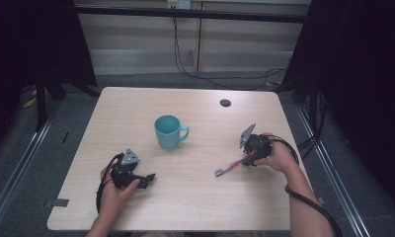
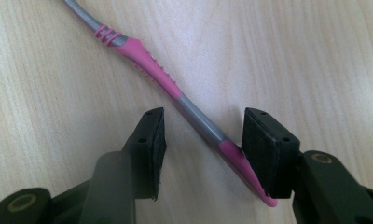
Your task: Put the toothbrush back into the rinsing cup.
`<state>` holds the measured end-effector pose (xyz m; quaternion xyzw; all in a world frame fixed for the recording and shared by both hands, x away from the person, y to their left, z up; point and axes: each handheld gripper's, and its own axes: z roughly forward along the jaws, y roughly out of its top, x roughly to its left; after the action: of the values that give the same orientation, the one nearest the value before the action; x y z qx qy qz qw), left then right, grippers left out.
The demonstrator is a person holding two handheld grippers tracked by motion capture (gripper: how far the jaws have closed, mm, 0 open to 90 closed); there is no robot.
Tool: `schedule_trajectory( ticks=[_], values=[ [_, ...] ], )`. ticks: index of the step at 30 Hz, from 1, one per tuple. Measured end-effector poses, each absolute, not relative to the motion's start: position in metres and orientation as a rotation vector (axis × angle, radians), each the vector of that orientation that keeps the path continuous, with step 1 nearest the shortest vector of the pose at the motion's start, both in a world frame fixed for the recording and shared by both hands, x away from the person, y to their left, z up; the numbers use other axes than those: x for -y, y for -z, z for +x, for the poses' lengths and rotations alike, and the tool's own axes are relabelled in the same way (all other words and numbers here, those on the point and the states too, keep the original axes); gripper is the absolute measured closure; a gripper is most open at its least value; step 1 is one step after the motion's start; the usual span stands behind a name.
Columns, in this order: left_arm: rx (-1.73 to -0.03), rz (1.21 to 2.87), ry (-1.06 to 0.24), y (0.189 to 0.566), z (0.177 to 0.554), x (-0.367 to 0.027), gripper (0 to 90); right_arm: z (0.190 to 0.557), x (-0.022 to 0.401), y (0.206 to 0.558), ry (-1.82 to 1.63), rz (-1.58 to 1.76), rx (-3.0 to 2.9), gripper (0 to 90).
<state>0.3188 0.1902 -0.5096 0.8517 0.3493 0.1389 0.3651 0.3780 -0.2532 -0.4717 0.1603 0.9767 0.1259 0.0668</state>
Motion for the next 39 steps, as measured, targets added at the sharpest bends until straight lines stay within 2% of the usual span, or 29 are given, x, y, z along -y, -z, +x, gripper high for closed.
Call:
schedule_trajectory(
  ticks=[15,25,28,30,31,39],
  values=[
    [-0.899,2.190,-0.361,0.5095,0.3188,-0.1902,12.9,0.3778,0.2496,0.4714,-0.365,0.480,-2.956,50.8],
    [-0.899,2.191,-0.361,0.5095,0.3188,-0.1902,12.9,0.3816,0.2512,0.4715,-0.394,0.544,-2.994,62.8],
    [-0.899,2.191,-0.357,0.5096,0.3188,-0.1902,12.9,0.3824,0.2508,0.4709,-0.391,0.573,-3.025,69.3],
    [-0.898,2.191,-0.357,0.5096,0.3188,-0.1902,12.9,0.3830,0.2507,0.4711,-0.401,0.597,-3.045,79.7],
    [-0.898,2.190,-0.357,0.5096,0.3187,-0.1901,12.9,0.3826,0.2502,0.4711,-0.404,0.612,-3.051,81.9],
    [-0.898,2.191,-0.357,0.5095,0.3188,-0.1902,12.9,0.3799,0.2524,0.4713,-0.428,0.761,-3.032,83.3]
  ],
)
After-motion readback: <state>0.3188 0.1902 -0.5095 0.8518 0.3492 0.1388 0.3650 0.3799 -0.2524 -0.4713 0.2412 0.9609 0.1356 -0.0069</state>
